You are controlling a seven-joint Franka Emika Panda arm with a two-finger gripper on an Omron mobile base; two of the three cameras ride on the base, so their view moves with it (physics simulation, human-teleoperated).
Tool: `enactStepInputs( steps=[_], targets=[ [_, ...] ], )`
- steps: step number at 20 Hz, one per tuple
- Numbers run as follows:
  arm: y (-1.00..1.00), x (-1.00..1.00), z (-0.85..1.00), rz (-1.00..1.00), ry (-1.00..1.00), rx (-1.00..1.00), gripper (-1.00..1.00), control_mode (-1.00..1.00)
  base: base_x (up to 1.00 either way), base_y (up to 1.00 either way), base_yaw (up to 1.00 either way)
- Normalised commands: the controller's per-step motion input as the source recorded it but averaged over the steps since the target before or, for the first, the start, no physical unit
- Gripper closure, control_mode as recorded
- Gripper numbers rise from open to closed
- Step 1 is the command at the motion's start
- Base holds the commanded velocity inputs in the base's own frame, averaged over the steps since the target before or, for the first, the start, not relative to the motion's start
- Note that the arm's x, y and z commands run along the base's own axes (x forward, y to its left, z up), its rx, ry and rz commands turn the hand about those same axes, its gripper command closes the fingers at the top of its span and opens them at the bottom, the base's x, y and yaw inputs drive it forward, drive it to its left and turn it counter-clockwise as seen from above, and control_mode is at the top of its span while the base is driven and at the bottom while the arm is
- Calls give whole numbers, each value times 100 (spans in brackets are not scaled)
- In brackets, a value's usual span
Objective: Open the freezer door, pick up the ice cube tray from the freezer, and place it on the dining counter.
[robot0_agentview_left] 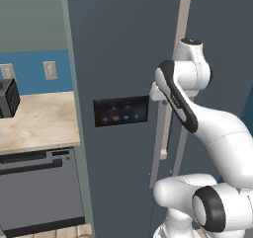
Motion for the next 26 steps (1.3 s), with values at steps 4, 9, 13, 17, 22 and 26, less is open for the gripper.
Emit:
enactStepInputs(
  steps=[4, 9, 13, 17, 22, 26],
  targets=[
    [0, -24, 0, 0, 1, 0, -100, -100, 0, 0, 0],
    [-15, -82, 0, 0, -2, 0, -100, -100, 0, 0, 0],
    [-13, -80, 0, -3, -2, 0, -100, -100, 0, 0, 0],
    [-14, -50, 0, -3, 0, 0, -100, -100, 0, 0, 0],
    [-8, -21, 0, -1, 0, 0, -100, -100, 0, 0, 0],
    [-5, 0, 0, 0, 0, 0, -100, -100, 0, 0, 0]
  ],
)
